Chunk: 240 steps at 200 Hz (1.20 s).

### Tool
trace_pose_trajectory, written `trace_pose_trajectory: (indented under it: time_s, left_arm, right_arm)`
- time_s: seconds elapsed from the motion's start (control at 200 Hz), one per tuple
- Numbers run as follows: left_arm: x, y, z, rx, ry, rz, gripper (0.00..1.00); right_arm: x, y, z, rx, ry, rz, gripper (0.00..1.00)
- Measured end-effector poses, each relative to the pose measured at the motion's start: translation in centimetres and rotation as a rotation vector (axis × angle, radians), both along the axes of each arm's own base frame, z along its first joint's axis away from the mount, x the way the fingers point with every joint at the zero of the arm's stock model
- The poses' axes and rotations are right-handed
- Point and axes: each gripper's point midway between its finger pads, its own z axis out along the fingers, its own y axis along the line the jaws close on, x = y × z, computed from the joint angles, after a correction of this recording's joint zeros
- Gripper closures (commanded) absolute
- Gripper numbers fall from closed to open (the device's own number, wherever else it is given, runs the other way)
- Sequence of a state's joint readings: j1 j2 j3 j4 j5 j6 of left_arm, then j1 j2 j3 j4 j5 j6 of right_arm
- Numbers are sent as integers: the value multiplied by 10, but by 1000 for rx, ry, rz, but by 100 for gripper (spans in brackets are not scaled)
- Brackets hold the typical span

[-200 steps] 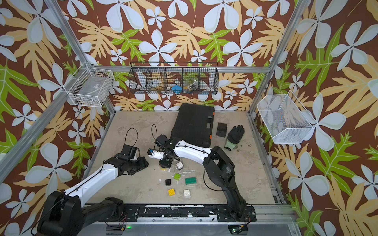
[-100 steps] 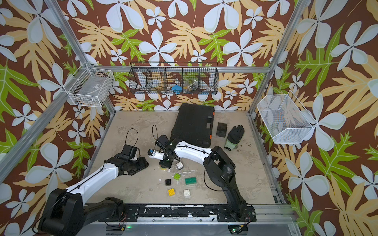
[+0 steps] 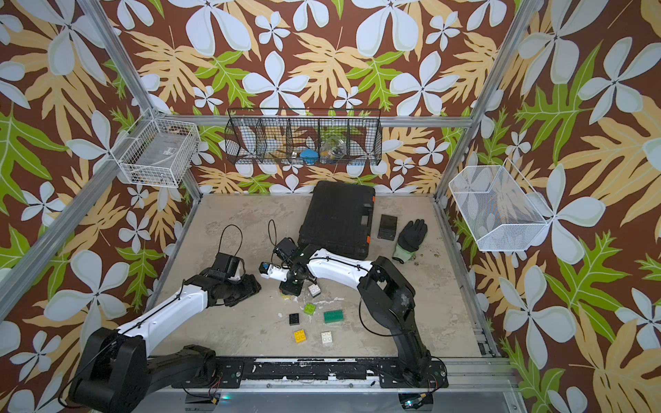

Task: Assemble a giraffe with lego
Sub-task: Assemble the lego brick with the lego brick.

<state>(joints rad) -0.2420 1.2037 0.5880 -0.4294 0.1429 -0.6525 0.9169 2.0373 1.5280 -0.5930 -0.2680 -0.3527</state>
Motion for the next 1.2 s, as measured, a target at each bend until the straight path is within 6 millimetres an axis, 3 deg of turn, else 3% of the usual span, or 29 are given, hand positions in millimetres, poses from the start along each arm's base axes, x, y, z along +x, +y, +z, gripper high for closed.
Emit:
trace_pose_trajectory:
  time_s: [0.395, 0.846, 1.201]
  left_arm:
    - [-1, -5, 0, -22, 3, -16, 30]
    - [-8, -39, 6, -188, 18, -169, 30]
    - [-11, -37, 1, -177, 54, -168, 33]
  right_arm:
    - [-2, 1, -1, 0, -32, 21, 74]
    - [-18, -2, 2, -20, 3, 45, 73]
    - [-14, 8, 0, -26, 49, 22, 73]
